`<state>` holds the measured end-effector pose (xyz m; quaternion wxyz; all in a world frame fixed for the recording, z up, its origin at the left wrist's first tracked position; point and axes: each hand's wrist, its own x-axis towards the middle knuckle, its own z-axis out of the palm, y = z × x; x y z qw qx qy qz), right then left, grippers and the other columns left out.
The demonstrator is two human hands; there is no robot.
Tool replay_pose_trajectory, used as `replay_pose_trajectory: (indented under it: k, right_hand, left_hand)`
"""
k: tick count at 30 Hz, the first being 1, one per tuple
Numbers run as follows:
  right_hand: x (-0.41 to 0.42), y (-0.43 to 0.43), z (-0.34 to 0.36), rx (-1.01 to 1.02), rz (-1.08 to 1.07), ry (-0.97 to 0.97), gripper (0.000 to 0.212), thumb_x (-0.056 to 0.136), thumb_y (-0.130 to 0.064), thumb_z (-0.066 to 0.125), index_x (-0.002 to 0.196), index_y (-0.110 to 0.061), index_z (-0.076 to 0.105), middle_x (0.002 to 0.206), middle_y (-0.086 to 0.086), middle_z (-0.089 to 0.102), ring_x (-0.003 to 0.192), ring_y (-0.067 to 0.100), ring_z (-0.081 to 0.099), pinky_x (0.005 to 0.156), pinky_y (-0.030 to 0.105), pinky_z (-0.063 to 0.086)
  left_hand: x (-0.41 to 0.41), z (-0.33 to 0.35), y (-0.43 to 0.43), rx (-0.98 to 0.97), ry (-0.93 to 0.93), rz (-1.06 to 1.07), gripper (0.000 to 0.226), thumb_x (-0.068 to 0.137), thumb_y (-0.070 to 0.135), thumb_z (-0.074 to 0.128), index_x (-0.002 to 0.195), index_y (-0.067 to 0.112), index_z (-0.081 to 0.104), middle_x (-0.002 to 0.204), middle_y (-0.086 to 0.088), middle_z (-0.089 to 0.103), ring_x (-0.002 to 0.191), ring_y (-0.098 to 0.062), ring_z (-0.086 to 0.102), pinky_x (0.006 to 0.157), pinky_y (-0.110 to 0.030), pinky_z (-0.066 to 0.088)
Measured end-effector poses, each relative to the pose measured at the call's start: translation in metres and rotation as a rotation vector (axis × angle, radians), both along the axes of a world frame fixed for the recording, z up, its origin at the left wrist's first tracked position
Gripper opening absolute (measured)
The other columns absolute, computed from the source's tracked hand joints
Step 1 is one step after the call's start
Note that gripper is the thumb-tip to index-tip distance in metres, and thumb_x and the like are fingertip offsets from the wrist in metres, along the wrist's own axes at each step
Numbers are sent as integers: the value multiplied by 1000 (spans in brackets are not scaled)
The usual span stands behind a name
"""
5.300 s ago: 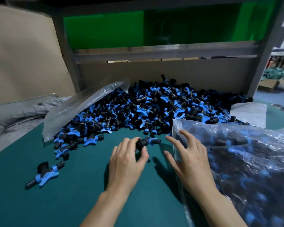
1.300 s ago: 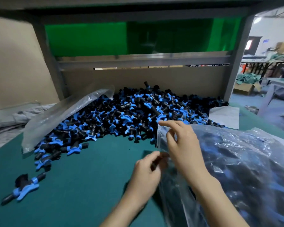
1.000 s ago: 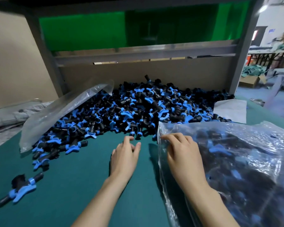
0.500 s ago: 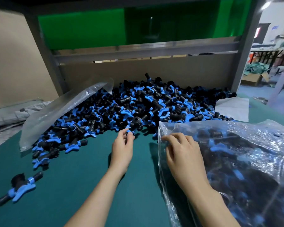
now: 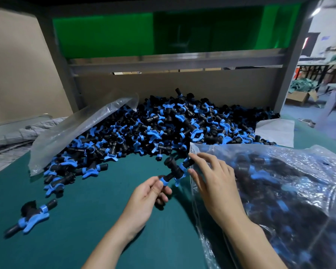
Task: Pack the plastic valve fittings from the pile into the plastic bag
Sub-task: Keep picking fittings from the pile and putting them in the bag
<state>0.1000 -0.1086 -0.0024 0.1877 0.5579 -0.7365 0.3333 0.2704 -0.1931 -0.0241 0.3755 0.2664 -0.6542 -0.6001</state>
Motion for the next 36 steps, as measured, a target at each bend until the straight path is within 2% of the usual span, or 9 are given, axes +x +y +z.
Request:
replay_pose_trajectory:
  k: [3,8,13,18,28,31,36]
  right_hand:
    - [-1,1,1,-29,10,-17,36,97,-43,43,121,-24,62,120,-2,59,103,25,58,87,39,45]
    - [-1,1,-1,16,29,4,20,94,-38,58,109,-27,63,116,-6,58,101,22,56,88,36,39]
    - [-1,2,0,44,32,-16,18,91,-36,65,106,-27,64,116,-5,58,102,23,55,89,36,37]
    - [-1,1,-1,40,17,-17,19,87,-29,72,104,-25,64,114,-6,58,98,24,56,86,36,37]
    - [-3,0,-5,43,12,4,19,89,-33,69,105,-28,61,114,-8,56,98,22,55,87,35,36]
    - [-4,0,-5,27,40,-1,20,92,-41,61,108,-30,61,117,-8,55,103,20,53,91,33,34]
    - [-1,1,-3,-16,83,-1,32,95,-54,47,113,-34,62,121,-6,55,107,19,53,94,34,35]
  left_hand:
    - [2,1,0,-3,-10,-16,37,92,33,48,109,4,63,80,-1,67,69,-11,58,63,-23,46]
    - [0,-2,-2,-2,-31,24,20,97,18,56,114,21,65,81,1,70,71,-9,59,64,-22,48]
    - [1,0,0,22,10,45,29,89,25,61,118,18,61,87,0,72,72,-12,60,64,-21,49]
    - [1,-2,-2,-1,35,89,14,97,11,55,111,11,57,90,0,72,75,-14,60,65,-21,49]
    - [1,-2,-3,-13,20,90,12,99,10,53,111,12,57,87,2,72,73,-14,60,63,-21,49]
    - [0,-2,-3,14,25,99,12,100,13,51,110,11,57,88,-1,72,72,-13,62,61,-20,49]
    - [0,-1,-6,105,63,78,19,102,17,44,111,6,57,76,-1,68,66,-11,60,58,-20,47]
